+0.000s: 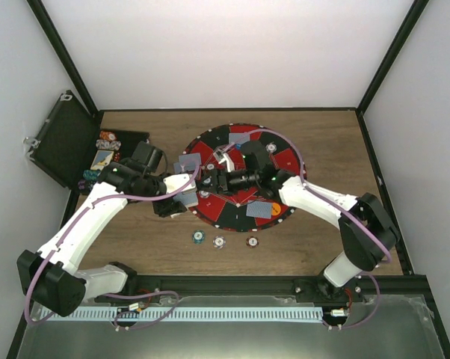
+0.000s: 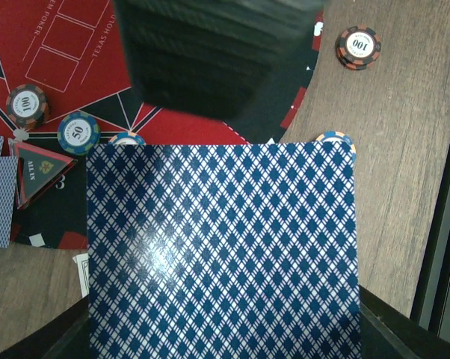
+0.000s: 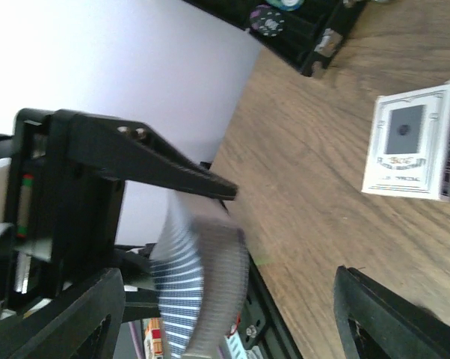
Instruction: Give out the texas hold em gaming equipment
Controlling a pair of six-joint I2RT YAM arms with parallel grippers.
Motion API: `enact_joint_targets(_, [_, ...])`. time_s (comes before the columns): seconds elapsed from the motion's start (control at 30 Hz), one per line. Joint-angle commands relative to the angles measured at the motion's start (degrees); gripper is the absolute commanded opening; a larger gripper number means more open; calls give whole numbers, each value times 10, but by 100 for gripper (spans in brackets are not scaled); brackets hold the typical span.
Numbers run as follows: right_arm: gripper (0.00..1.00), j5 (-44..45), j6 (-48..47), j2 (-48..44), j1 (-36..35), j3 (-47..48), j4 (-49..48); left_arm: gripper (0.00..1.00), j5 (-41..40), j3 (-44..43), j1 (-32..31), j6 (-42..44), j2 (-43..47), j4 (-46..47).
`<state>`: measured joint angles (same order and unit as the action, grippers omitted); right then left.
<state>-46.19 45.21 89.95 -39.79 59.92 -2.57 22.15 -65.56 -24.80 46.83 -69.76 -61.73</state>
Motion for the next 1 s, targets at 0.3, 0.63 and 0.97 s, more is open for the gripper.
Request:
enact_joint_targets(0.3, [76, -38, 53, 58, -51, 31, -98, 11, 16, -22, -3, 1, 6, 9])
enact_joint_targets(0.63, [75, -65, 90, 112, -66, 54, -161, 11, 18, -25, -3, 0, 2, 7])
enact_joint_targets(0.97, [67, -68, 82, 140, -45, 48, -149, 11, 11, -29, -3, 4, 8, -1])
